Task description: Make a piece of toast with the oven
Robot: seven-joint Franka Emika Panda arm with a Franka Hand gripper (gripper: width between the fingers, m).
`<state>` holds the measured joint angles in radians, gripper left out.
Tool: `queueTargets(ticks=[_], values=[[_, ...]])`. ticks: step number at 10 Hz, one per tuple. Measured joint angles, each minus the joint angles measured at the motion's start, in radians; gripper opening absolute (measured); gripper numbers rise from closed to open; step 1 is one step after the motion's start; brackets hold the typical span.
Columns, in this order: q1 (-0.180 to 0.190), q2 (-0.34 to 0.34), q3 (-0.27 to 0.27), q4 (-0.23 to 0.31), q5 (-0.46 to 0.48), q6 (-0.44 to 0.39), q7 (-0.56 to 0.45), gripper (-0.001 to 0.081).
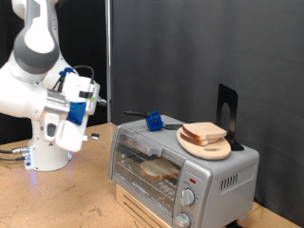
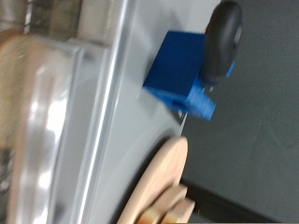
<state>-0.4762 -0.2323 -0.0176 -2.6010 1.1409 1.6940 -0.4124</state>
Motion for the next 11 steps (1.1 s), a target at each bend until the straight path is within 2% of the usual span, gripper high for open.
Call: queueTargets(ticks=[2, 4, 6, 7, 11], values=[[-0.010, 0.010, -0.009, 0.013, -0.006, -0.009, -0.007, 0.0682], [-0.009, 0.037, -0.007, 0.046, -0.037, -0.044, 0.066, 0.0682], [-0.009, 0.116, 0.002, 0.140, -0.062, -0.062, 0.150, 0.0682], [-0.009, 0.162, 0.002, 0.185, -0.063, -0.064, 0.160, 0.0682], [-0.019, 0.346, -0.013, 0.367, -0.107, -0.104, 0.099, 0.0682]])
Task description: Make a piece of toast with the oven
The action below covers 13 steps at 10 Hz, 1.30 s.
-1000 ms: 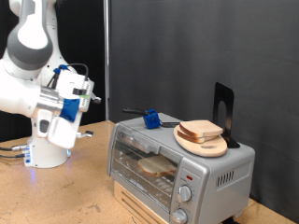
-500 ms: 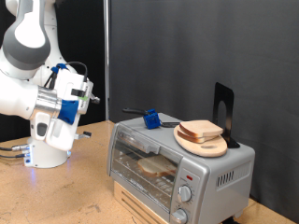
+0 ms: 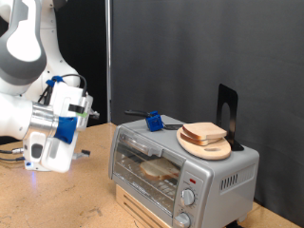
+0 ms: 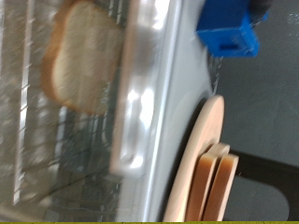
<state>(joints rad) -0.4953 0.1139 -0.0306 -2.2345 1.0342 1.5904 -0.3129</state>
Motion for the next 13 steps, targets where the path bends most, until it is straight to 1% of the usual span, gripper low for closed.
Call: queueTargets(ticks=[2, 4, 6, 9, 11, 12, 13], values=[[-0.006, 0.072, -0.010, 0.058, 0.023, 0.054, -0.019, 0.0682], [-0.008, 0.139, -0.015, 0.114, 0.038, 0.098, -0.012, 0.0682], [-0.010, 0.221, -0.018, 0.188, 0.041, 0.104, 0.005, 0.0682], [-0.011, 0.355, -0.017, 0.322, 0.041, 0.081, 0.044, 0.0682], [-0.011, 0.425, -0.011, 0.400, 0.048, 0.089, 0.021, 0.0682], [-0.011, 0.425, -0.012, 0.397, 0.048, 0.088, 0.026, 0.0682], [-0.011, 0.426, -0.012, 0.397, 0.036, 0.051, 0.048, 0.0682]])
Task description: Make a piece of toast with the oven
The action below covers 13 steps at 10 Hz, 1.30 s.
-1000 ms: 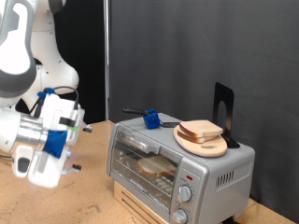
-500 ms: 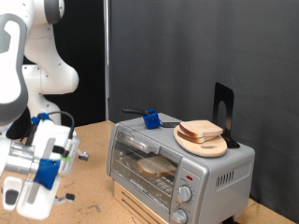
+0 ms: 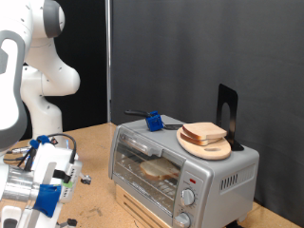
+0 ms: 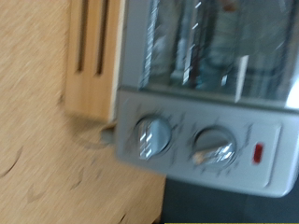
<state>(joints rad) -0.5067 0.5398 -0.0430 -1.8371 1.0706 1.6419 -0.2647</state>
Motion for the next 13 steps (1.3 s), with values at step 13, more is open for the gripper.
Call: queueTargets(ticks=[13], values=[[0.037, 0.274, 0.093, 0.333, 0.041, 0.001, 0.058, 0.0682]])
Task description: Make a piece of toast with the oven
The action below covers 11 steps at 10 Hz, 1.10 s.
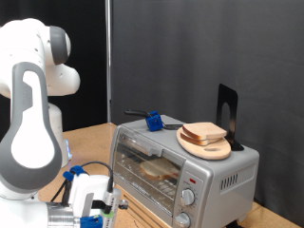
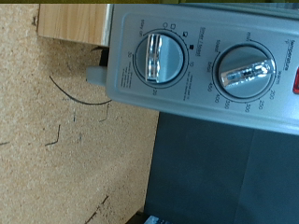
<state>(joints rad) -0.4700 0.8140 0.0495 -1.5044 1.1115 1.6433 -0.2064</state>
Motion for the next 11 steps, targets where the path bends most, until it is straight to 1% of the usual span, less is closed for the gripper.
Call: queueTargets(ticks=[2, 3, 5, 7, 9, 11], values=[[-0.002, 0.013, 0.002, 0.016, -0.010, -0.090, 0.016, 0.0682], [-0.002, 0.032, 0.008, 0.039, -0.008, -0.120, 0.016, 0.0682], [-0.002, 0.061, 0.032, 0.074, 0.016, -0.124, -0.047, 0.0682], [0.000, 0.078, 0.052, 0.093, 0.038, -0.114, -0.097, 0.0682], [0.003, 0.083, 0.066, 0.095, 0.045, -0.096, -0.124, 0.0682], [0.009, 0.085, 0.068, 0.095, 0.046, -0.074, -0.123, 0.0682]])
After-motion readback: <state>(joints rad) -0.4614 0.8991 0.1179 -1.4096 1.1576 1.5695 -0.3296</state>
